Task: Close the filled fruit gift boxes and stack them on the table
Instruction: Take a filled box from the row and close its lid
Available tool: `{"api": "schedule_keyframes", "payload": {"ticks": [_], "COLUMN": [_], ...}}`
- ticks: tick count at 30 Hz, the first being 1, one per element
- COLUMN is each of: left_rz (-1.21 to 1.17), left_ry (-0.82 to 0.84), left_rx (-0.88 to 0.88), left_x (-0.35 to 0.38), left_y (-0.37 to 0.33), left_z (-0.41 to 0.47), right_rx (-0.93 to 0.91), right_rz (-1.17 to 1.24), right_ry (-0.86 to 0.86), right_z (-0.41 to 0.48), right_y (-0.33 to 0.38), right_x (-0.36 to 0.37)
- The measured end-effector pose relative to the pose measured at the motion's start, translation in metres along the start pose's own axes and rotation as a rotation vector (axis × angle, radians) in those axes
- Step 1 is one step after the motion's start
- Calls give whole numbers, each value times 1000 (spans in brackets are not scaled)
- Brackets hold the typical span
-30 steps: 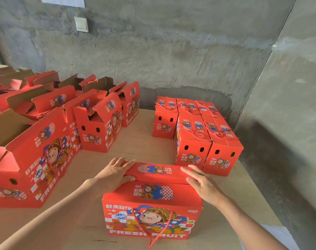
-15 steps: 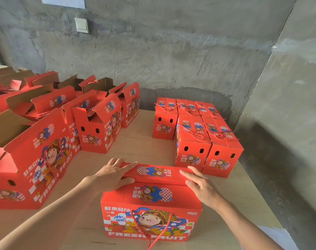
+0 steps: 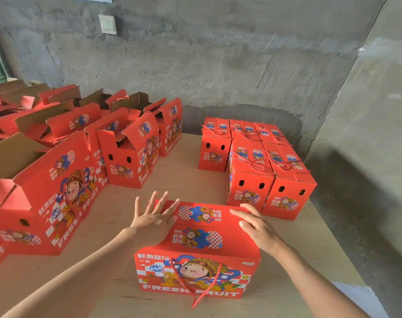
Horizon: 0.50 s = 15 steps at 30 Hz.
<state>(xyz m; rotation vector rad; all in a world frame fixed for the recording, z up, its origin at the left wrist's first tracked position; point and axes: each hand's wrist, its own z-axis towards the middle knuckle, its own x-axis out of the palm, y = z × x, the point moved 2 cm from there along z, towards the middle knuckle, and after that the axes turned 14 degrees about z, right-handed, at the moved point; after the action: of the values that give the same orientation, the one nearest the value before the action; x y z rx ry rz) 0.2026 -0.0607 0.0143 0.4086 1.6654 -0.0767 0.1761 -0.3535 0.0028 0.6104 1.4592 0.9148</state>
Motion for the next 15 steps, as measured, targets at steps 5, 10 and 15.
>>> {"api": "schedule_keyframes", "payload": {"ticks": [5,10,15], "left_rz": [-66,-3,-90], "left_ry": [-149,-239,-155], "left_rx": [138,169,-74], "left_x": [9,14,14], "left_y": [-84,-75,-35], "left_z": [-45,-42,-7], "right_rx": [-57,-74,-46], "right_rz": [-64,-145,-268], "right_ry": [-70,-222,-240], "right_z": [-4,-20,-66], "right_y": [6,15,28], "right_x": [0,10,32]}}
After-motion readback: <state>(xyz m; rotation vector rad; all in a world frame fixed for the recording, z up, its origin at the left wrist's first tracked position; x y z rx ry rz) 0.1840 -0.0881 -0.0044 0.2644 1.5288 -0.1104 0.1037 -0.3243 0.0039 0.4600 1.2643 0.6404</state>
